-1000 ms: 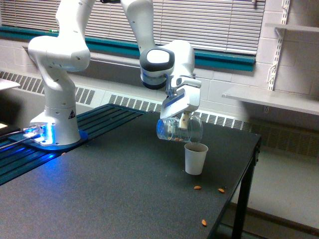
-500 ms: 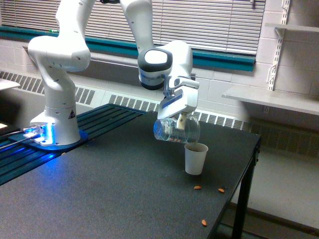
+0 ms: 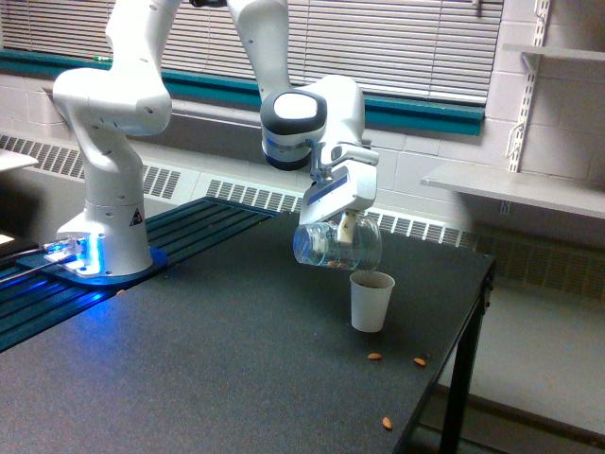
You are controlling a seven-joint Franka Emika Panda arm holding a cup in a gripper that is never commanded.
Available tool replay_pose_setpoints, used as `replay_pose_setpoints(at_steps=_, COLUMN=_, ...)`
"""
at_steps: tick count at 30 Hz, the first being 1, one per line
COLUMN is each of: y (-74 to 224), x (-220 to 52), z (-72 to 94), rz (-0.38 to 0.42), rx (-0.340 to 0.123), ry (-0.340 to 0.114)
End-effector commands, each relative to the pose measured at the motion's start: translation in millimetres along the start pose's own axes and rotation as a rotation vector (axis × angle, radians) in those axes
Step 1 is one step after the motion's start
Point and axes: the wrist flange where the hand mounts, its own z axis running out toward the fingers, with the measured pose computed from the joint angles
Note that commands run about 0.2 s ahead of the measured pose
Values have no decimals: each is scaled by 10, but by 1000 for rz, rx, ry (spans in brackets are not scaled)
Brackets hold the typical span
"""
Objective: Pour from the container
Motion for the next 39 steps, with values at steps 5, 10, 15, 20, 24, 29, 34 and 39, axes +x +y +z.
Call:
replay_pose_setpoints(at_steps=5, y=-17, x=7, z=-37, rz=16, rx=3, ry=9)
replay_pose_setpoints(at_steps=10, y=-89, x=-10, z=-47, rz=-5, rx=25, ry=1)
replay_pose_setpoints(at_steps=15, y=-76, x=21, z=-57, rz=9, rx=19, ry=7)
replay_pose_setpoints(at_steps=20, y=-93, x=16, z=-61, rz=4, rx=25, ry=6)
replay_pose_setpoints(at_steps=24, y=-79, x=40, z=-67, rz=15, rx=19, ry=13)
replay_pose_setpoints(at_steps=29, y=-95, x=40, z=-73, rz=15, rx=26, ry=14)
replay_pose_setpoints(at_steps=34, y=-79, x=79, z=-87, rz=28, rx=27, ry=22)
replay_pose_setpoints(at_steps=39, y=-98, x=74, z=-104, rz=25, rx=37, ry=33)
